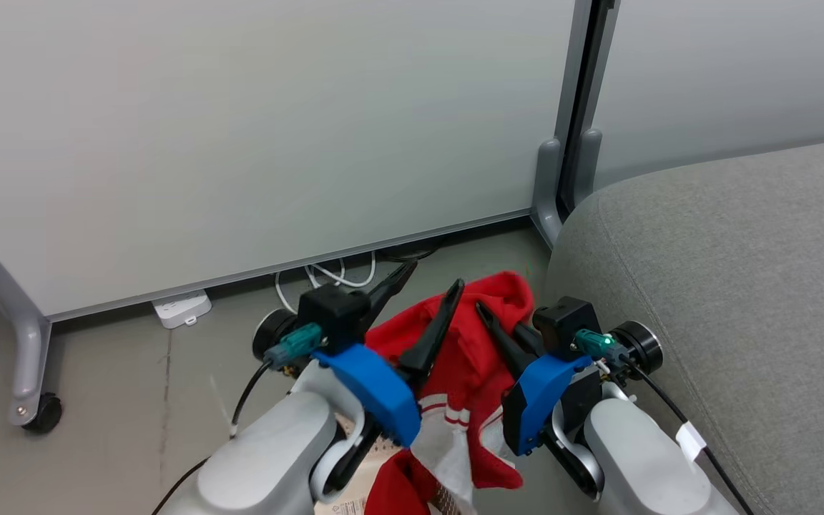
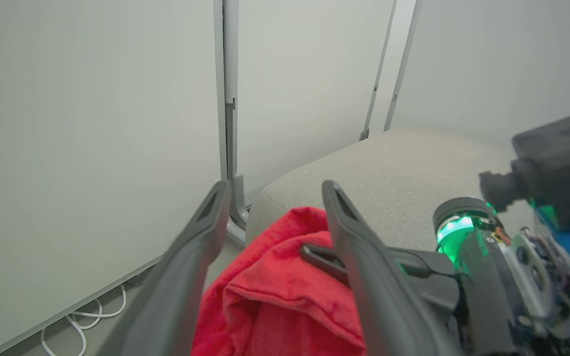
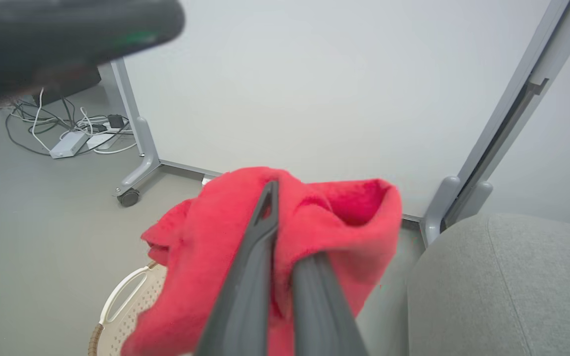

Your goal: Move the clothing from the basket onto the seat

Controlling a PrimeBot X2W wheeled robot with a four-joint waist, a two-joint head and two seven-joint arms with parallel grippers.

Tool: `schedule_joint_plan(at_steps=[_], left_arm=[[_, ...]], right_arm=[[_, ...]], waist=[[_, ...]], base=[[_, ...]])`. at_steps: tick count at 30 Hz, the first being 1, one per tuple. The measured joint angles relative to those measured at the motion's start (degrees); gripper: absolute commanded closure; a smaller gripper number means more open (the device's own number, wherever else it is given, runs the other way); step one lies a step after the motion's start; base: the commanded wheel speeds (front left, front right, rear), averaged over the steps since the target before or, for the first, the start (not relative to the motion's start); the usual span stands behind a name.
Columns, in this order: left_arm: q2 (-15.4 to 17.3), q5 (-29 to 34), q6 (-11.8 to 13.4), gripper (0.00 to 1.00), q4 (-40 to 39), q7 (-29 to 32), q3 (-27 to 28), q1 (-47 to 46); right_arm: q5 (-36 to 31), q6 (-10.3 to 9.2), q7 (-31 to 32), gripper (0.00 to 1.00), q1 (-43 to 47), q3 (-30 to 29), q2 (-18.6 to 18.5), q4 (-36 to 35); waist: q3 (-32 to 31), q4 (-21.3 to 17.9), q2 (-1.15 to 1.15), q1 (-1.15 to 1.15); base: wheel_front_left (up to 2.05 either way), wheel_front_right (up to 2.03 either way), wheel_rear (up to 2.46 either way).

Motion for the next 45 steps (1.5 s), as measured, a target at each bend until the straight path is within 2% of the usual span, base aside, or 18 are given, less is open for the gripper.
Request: schedule_joint_plan(at_steps=[7,18,34,45], left_arm=[[3.74,11.07,-1.48,0.00,-9.04,-0.03,11.61,13.63],[3.13,19.48,-3.43,0.00,-13.12,-0.04,24.69,27.43],[-1.18,25.88,-7.08,0.00,-11.68,-0.04,32.06,31.15],[-2.30,27.87,-8.14,0.00,-10.32,-0.04,33.31,31.39]], right_arm=[[-0.99,0.00,0.04,1.00,0.88,-2.41,0.00,-0.66],[-1.94,0.00,0.26,1.00,2.19,-4.86,0.01,-2.00],[-1.98,0.00,0.71,1.00,3.04,-5.11,0.01,-2.61],[-1.90,0.00,0.71,1.00,3.36,-5.04,0.01,-2.79]], waist=[[0.85,1.22,0.00,0.00],[1.08,2.39,0.00,0.00],[1.28,2.07,0.00,0.00],[1.34,1.08,0.00,0.00]], base=[[0.00,0.00,0.00],[0.00,0.00,0.00],[0.00,0.00,0.00],[0.00,0.00,0.00]])
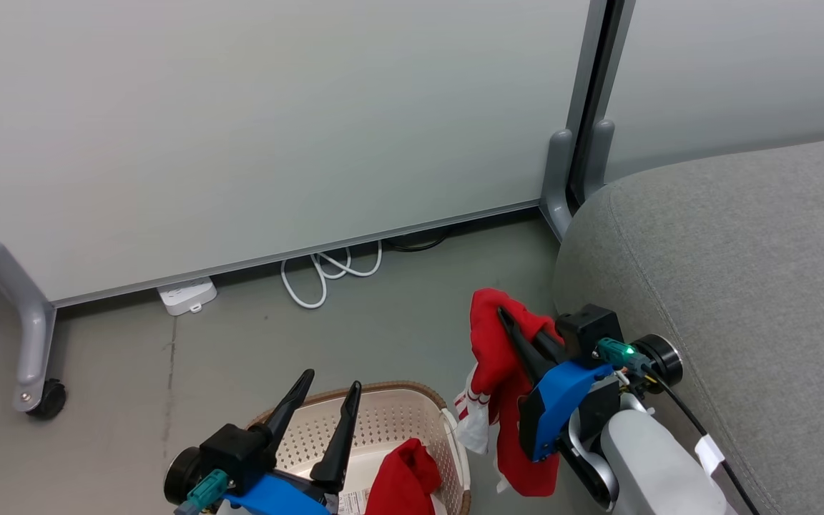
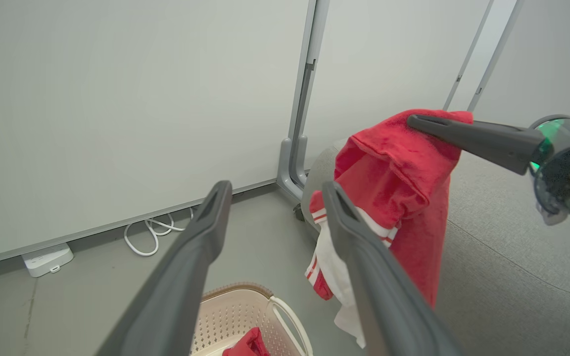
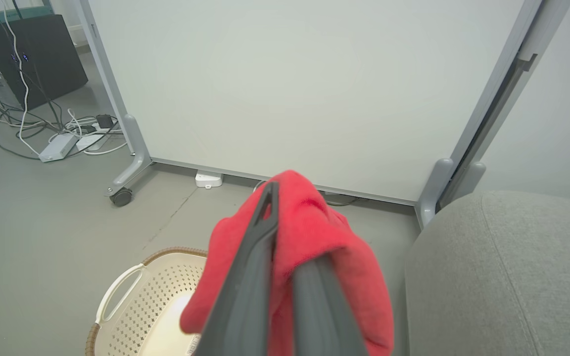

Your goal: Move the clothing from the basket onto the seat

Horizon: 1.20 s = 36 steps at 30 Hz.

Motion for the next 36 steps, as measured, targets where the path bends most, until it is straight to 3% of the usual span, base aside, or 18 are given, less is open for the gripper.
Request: schedule_joint_plan(at_steps=[8,27,36], left_arm=[[-0.92,0.66,-0.48,0.00,0.09,0.00,0.55,-0.25],[-1.11,1.51,-0.58,0.00,-0.65,0.00,0.25,-1.09],[-0.94,1.43,-0.59,0.00,-0.71,0.00,-0.49,-1.76]], right_arm=[[-0.10,0.00,0.10,1.00,-0.02,0.68,0.01,-0.13],[-1.67,0.00,0.23,1.00,-0.40,-0.71,-0.03,-0.19],[-1.58,0.00,0.00,1.00,-0.26,-1.14,-0.03,-0.45]], waist=[[0.24,-3.39,0.00,0.00],[1.36,-20.57,0.00,0.00],[2.67,-24.83,0.00,0.00]], base=[[0.00,0.00,0.00],[0.00,0.00,0.00],[0.00,0.00,0.00]])
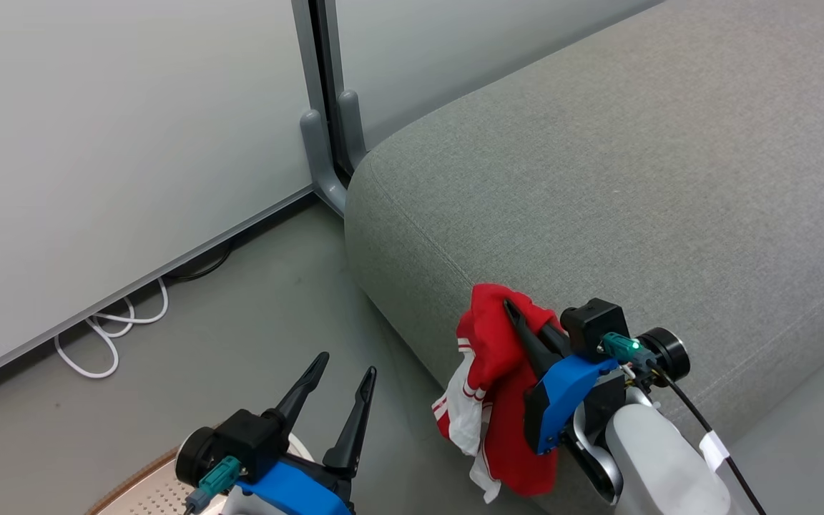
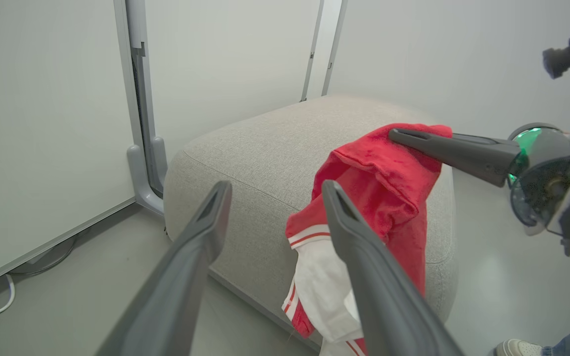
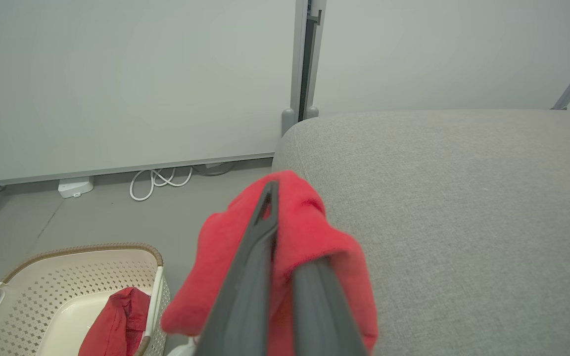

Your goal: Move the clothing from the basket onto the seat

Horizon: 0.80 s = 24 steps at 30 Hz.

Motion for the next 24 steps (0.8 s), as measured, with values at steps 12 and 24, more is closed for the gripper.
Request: schedule_joint_plan(at_steps=[12,24], left_arm=[[0.91,-0.26,0.01,0.00,0.24,0.00,-0.60,-1.48],[4.20,1.14,0.00,0.00,-1.12,0.00,-4.69,-10.16]], right_arm=[[-1.08,0.00,2.33,1.00,-3.74,-1.96,-0.11,0.70],[1.38,0.01,7.47,1.00,-28.33,-12.52,-14.49,4.89]], waist=[[1.66,1.28,0.00,0.00],[11.22,5.41,0.00,0.00]], base=[[0.00,0.00,0.00],[0.00,0.00,0.00]])
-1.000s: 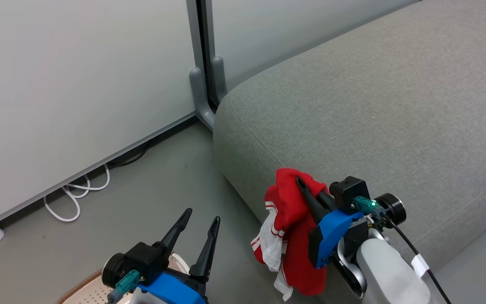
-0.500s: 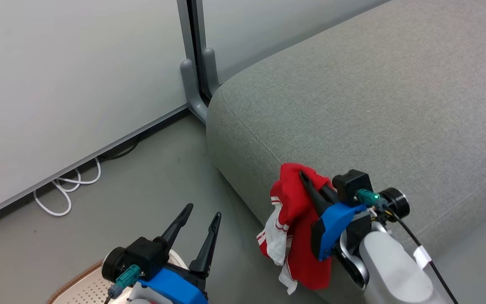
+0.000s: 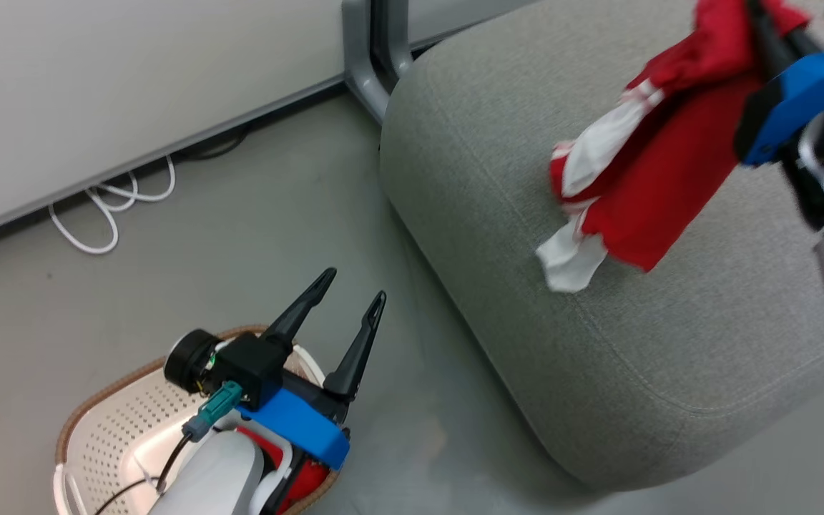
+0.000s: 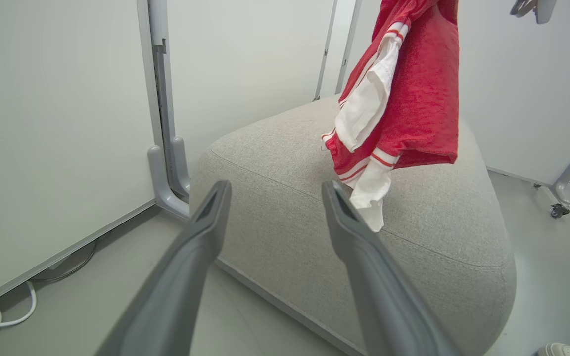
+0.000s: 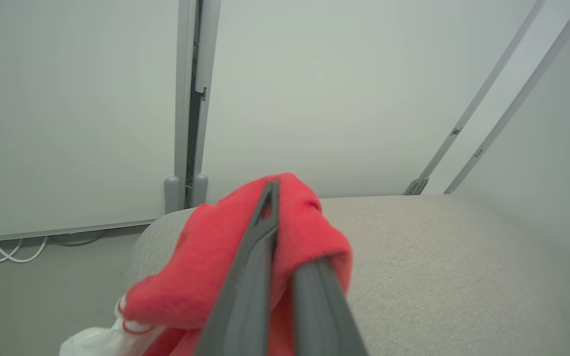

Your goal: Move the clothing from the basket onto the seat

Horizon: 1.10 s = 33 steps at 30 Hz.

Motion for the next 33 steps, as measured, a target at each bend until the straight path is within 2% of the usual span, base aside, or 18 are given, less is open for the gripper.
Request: schedule_joint_plan(at_steps=[5,8,15,22,23,24,25,26,33], left_arm=[[0.63,-0.02,0.00,0.00,-0.62,0.00,-3.02,-6.14],[1.15,0.00,0.00,0.00,-1.09,0.00,-4.33,-9.45],[1.29,0.01,0.00,0.00,-2.48,0.00,-6.37,-13.85],[0.82,0.03,0.00,0.00,-2.55,0.00,-6.53,-14.41],[0.82,0.03,0.00,0.00,-2.52,0.00,-6.42,-14.41],[0.80,0.02,0.00,0.00,-2.41,0.00,-6.36,-14.41],[0.76,0.02,0.00,0.00,-2.30,0.00,-6.31,-14.39],[0.70,0.02,0.00,0.00,-2.18,0.00,-6.23,-14.36],[-0.38,-0.60,0.00,0.00,-1.05,0.00,-5.30,-12.71]], right_arm=[[0.01,0.00,-1.64,1.00,-5.77,-7.05,-7.19,2.81],[-1.34,-0.01,-3.99,1.00,-7.56,-11.96,-9.85,3.34],[-3.05,0.00,-7.08,1.00,-5.26,-20.27,-11.39,7.93],[-5.10,0.00,-9.01,1.00,-2.15,-23.81,-11.15,11.41],[-5.48,0.00,-9.14,0.96,-2.02,-24.19,-10.81,11.89],[-5.76,0.00,-9.51,0.78,-1.97,-24.57,-10.38,12.34],[-6.16,0.00,-9.85,0.55,-1.94,-24.93,-10.02,12.62],[-6.61,0.00,-10.03,0.00,-1.94,-25.19,-9.76,12.84],[-9.44,0.00,-11.72,0.00,-0.76,-24.87,-8.18,13.85]], waist=[[6.20,3.19,0.00,0.00],[10.07,5.31,0.00,0.01],[17.80,10.43,0.00,0.01],[21.99,14.39,0.00,0.01],[22.23,14.63,0.00,0.01],[22.29,14.74,0.00,0.01],[22.14,14.76,0.00,0.01],[21.85,14.73,0.00,0.01],[18.51,14.54,0.00,0.00]], base=[[0.00,0.00,0.00],[0.00,0.00,0.00],[0.00,0.00,0.00],[0.00,0.00,0.00],[0.00,0.00,0.00],[0.00,0.00,0.00],[0.00,0.00,0.00],[0.00,0.00,0.00],[0.00,0.00,0.00]])
